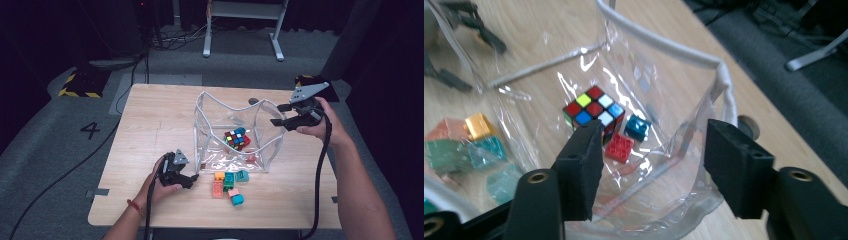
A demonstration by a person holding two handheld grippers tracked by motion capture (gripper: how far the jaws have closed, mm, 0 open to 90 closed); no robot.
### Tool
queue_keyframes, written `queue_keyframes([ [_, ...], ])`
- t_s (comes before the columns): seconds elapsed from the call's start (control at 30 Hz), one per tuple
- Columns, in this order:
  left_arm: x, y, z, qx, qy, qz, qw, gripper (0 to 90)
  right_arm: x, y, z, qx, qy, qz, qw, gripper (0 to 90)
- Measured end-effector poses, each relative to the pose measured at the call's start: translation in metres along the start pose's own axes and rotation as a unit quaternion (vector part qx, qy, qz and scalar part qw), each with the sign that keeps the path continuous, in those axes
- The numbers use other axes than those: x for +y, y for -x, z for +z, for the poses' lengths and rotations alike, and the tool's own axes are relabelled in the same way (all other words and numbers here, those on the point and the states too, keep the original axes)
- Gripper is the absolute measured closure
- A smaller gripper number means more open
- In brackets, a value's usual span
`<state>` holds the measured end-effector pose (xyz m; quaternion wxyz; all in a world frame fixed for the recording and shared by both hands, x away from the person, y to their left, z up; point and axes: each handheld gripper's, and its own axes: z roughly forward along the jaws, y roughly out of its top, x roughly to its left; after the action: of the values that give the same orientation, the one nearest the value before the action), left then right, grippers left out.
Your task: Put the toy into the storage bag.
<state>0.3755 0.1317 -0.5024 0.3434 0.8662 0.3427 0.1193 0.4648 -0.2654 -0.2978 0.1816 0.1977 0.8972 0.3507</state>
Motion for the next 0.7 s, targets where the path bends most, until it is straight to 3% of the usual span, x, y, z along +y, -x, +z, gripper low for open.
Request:
queue_keyframes([
  [0.07, 0.000, 0.000, 0.000, 0.000, 0.000, -0.001, 1.0000, 14.0, -0.002, -0.003, -0.006, -0.003, 0.019, -0.001, 0.9998, 35.4],
  [0.33, 0.000, 0.000, 0.000, 0.000, -0.001, 0.000, 1.0000, 14.0, -0.014, -0.019, -0.033, -0.059, 0.072, 0.007, 0.9956, 22.8],
  [0.57, 0.000, 0.000, 0.000, 0.000, -0.001, 0.001, 1.0000, 14.0, -0.029, -0.031, -0.049, -0.085, 0.103, 0.022, 0.9908, 22.1],
  [0.7, 0.000, 0.000, 0.000, 0.000, -0.001, 0.001, 1.0000, 14.0, -0.040, -0.040, -0.053, -0.092, 0.110, 0.016, 0.9896, 21.9],
])
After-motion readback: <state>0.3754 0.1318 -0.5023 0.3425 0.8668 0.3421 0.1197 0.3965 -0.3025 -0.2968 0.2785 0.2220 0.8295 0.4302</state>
